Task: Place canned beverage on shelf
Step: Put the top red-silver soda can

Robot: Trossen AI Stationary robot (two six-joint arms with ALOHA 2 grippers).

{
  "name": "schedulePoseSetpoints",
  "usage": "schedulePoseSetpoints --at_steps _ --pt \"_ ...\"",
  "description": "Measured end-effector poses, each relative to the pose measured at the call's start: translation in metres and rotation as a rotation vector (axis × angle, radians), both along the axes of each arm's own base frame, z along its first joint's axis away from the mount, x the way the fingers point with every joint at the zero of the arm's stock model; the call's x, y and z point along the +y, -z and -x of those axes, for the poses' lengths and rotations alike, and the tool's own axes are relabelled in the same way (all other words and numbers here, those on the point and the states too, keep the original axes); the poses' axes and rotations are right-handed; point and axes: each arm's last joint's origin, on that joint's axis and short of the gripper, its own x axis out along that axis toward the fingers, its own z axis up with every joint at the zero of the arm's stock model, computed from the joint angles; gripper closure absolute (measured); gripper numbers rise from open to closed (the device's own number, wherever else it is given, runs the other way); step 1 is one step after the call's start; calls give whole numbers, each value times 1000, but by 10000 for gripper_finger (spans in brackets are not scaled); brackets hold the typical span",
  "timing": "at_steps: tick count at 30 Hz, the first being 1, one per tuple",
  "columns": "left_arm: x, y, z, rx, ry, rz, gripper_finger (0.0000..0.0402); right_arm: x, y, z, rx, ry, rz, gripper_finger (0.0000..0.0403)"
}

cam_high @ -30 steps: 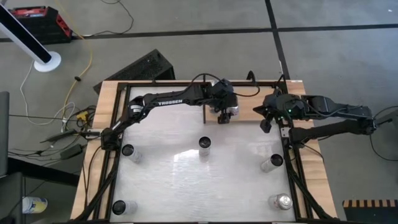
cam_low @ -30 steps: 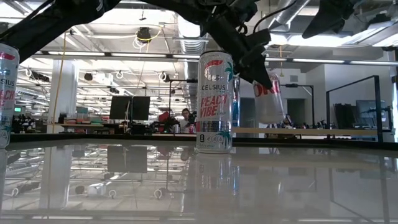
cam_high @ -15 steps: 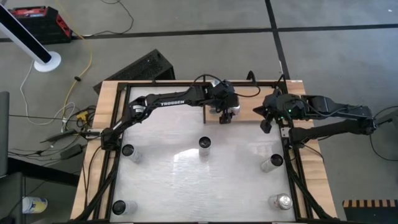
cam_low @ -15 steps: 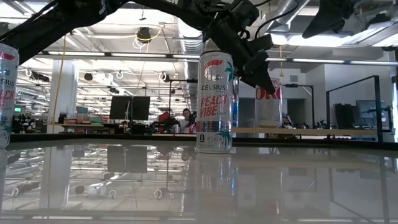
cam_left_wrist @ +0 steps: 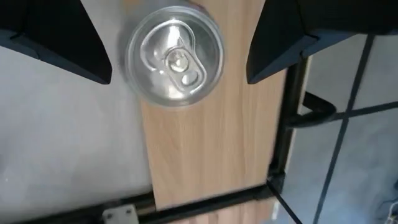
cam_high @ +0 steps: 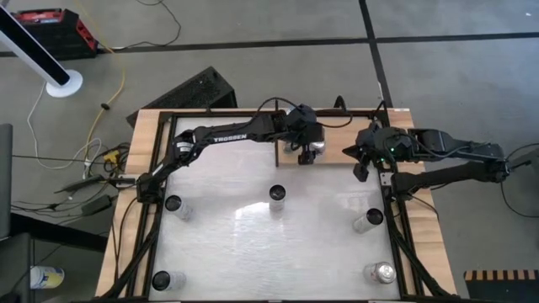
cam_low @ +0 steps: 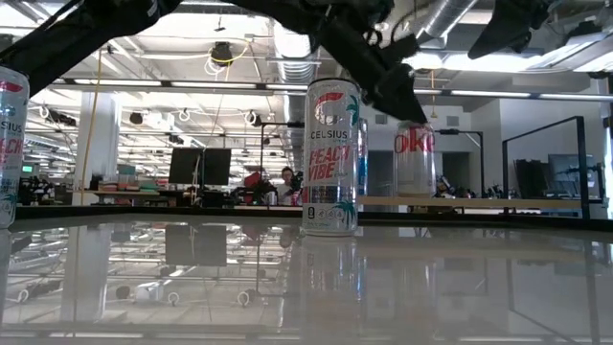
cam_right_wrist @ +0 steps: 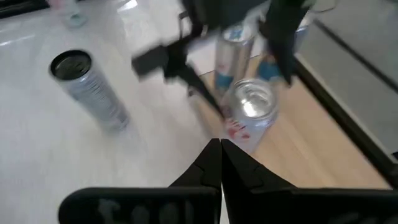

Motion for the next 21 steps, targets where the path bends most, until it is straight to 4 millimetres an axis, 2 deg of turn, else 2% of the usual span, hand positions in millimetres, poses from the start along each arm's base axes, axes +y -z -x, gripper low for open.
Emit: schedulePoseSetpoints --at_steps 2,7,9,13,17,21 --pt "-4 -18 4 -36 -8 18 44 2 2 -1 22 -39 -31 378" --pt "-20 -66 34 -7 -65 -39 44 8 14 -6 65 -115 -73 378" --pt "-25 -83 52 35 -106 -52 44 9 25 -13 62 -127 -76 378" --pt "-25 -111 96 122 -124 57 45 9 49 -26 84 -137 -69 378" --pt "-20 -110 130 182 -217 112 49 2 57 -36 106 -126 -50 378" --pt "-34 -97 166 147 -279 115 55 -9 66 -49 145 -145 -74 378"
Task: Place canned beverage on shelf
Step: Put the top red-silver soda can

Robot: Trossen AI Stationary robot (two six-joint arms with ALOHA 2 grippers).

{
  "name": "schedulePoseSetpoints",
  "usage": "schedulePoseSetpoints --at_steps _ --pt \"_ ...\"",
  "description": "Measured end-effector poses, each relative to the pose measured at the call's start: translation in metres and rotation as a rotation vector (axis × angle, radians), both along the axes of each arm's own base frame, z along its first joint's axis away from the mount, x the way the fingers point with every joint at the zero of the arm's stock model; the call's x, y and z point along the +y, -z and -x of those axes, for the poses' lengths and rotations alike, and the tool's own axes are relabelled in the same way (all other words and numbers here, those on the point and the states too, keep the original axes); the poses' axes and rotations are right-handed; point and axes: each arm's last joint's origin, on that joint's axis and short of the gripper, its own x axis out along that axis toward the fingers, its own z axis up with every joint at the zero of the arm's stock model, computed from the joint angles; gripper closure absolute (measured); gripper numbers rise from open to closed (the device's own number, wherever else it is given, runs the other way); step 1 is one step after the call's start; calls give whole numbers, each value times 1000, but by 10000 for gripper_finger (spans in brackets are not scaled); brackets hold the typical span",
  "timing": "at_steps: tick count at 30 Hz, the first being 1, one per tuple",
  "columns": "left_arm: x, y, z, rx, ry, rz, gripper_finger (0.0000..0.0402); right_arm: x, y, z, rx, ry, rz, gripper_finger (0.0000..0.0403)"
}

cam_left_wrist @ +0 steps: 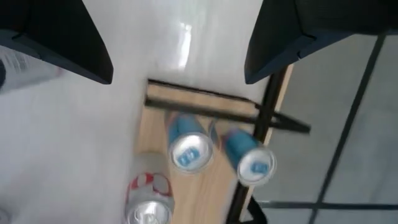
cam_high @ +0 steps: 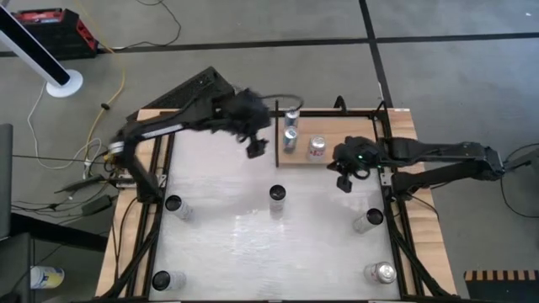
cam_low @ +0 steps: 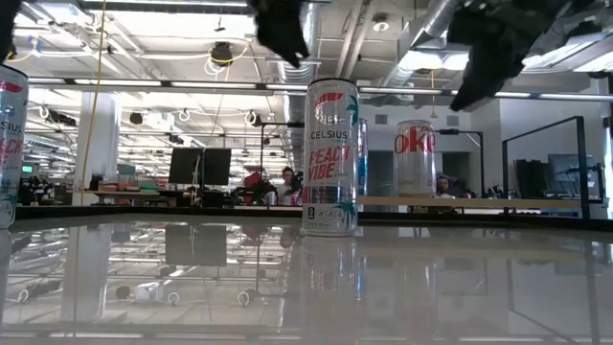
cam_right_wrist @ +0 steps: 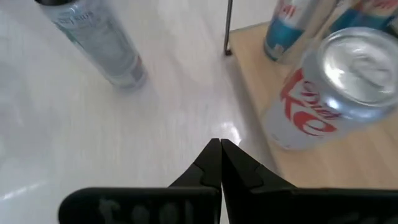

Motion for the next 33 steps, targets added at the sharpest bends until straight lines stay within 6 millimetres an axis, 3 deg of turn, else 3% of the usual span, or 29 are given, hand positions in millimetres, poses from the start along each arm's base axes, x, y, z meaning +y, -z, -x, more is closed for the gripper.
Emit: schedulePoseSetpoints --at_steps 6,11,15,27,33 --pt "-32 40 53 -189 -50 -112 56 -29 15 -24 9 -51 -10 378" --pt "-37 50 93 -438 -73 -198 56 -56 27 -28 19 -12 -71 378" --pt "-34 49 112 -555 -81 -207 56 -70 32 -28 29 34 -73 378" --pt "-29 54 116 -509 -11 -239 56 -94 26 -30 -71 200 -9 378" --pt "-29 56 117 -459 13 -269 56 -90 26 -32 -96 170 -55 378"
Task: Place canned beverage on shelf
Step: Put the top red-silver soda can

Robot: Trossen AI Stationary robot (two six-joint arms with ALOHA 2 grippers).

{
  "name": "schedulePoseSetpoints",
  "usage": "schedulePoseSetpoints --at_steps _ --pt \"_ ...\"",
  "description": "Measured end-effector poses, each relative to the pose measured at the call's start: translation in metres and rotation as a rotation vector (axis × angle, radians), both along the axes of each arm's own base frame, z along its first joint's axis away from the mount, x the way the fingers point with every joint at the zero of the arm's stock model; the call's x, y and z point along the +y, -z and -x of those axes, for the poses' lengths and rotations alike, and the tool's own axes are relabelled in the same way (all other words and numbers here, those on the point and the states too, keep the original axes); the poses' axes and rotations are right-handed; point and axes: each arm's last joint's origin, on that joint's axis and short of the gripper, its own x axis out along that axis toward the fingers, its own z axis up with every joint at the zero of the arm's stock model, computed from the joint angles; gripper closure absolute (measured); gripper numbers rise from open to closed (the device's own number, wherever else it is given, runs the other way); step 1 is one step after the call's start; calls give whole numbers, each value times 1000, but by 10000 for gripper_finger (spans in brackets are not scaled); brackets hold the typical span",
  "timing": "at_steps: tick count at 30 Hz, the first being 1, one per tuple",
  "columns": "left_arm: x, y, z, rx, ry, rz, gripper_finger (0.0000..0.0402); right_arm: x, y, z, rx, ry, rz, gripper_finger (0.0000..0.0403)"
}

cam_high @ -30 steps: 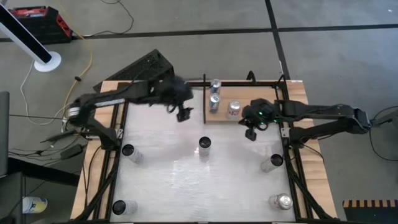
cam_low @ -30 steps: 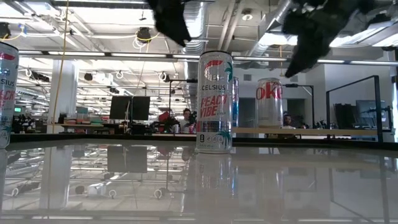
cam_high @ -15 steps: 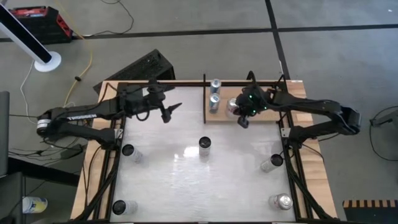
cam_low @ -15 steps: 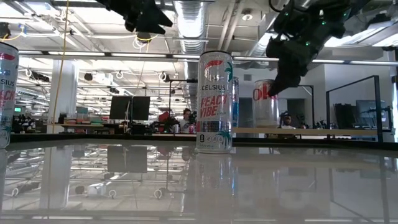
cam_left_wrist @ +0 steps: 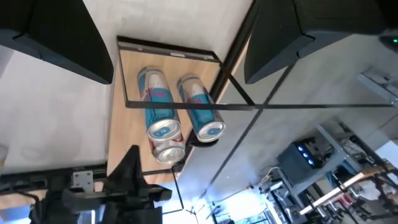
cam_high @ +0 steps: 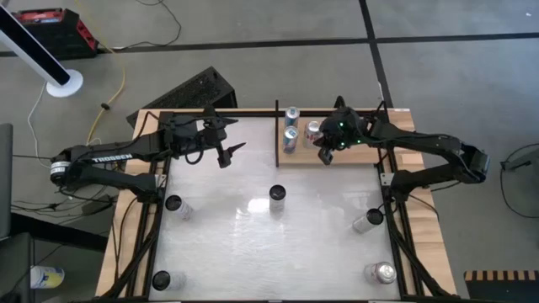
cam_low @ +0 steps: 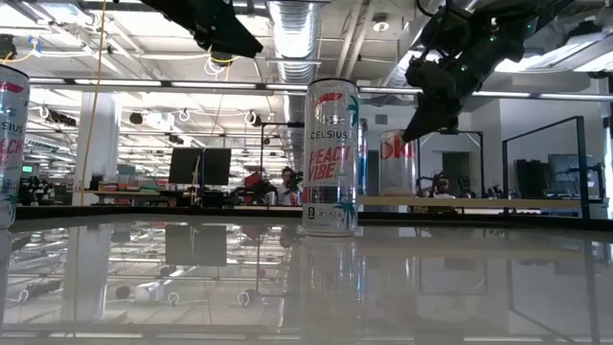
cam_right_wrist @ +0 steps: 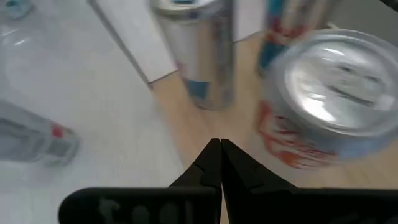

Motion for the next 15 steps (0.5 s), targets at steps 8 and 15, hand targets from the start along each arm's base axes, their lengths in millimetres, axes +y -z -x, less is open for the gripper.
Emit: schedulePoseSetpoints --at_steps 8,15 --pt "5 1 2 18 12 -17 56 -2 3 -14 -59 -9 27 379" --pt "12 2 4 27 -12 2 56 -21 27 -18 37 21 5 379"
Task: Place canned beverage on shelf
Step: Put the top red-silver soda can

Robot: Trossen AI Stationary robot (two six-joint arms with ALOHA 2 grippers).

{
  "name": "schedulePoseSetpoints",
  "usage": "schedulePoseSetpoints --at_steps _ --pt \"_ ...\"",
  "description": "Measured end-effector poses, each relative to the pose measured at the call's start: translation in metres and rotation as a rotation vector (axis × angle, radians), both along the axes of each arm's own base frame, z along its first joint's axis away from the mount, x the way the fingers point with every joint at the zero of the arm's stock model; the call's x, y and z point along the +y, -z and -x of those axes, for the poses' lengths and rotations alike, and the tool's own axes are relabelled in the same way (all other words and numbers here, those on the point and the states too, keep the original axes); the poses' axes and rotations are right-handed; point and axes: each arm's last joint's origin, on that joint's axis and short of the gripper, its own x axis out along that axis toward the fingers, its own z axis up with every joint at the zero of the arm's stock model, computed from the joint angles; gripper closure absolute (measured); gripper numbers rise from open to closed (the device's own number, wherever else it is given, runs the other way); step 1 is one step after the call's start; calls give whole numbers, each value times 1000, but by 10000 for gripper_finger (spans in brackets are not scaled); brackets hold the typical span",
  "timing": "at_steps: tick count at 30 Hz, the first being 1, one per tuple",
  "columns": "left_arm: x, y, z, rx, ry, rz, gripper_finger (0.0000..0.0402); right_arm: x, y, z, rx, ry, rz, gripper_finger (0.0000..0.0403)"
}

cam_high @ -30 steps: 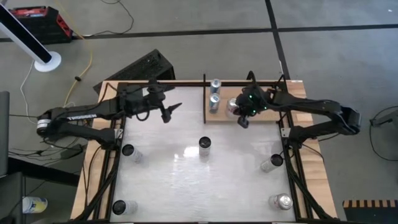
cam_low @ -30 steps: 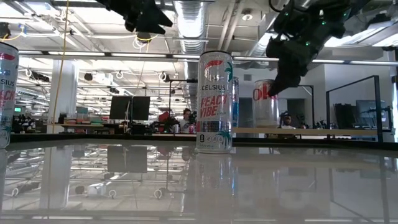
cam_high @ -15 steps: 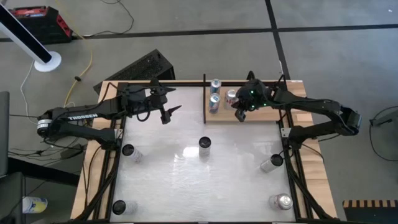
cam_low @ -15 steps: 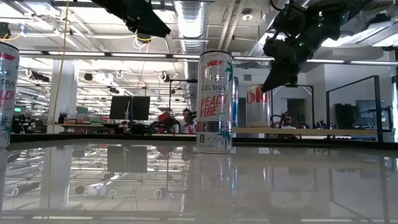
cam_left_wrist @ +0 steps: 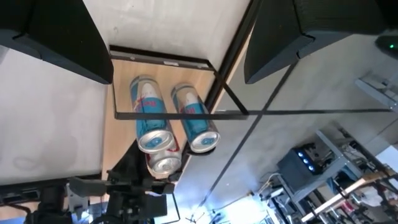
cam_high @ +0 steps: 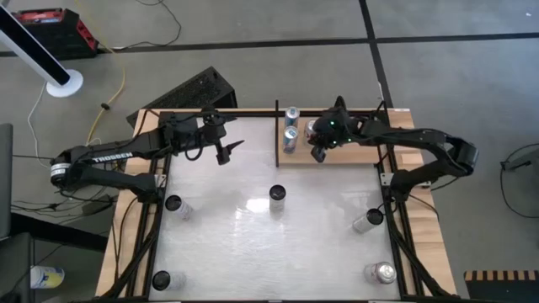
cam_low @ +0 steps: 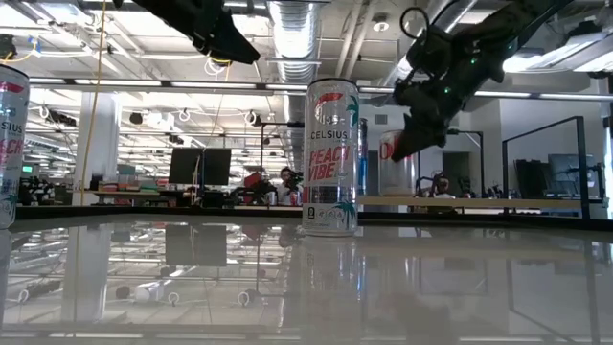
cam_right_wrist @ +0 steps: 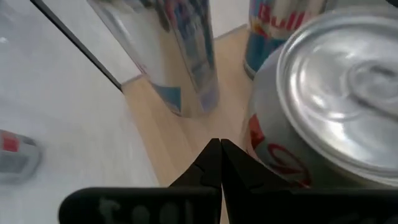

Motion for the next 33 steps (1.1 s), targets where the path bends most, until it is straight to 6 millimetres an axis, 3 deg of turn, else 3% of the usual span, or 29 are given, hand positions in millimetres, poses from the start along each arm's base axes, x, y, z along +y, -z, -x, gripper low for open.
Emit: schedulePoseSetpoints --at_steps 17,33 --pt "10 0 4 -8 -4 18 56 -32 4 11 -14 102 44 379" --pt "11 2 4 10 -9 29 56 -37 3 13 -18 134 70 379"
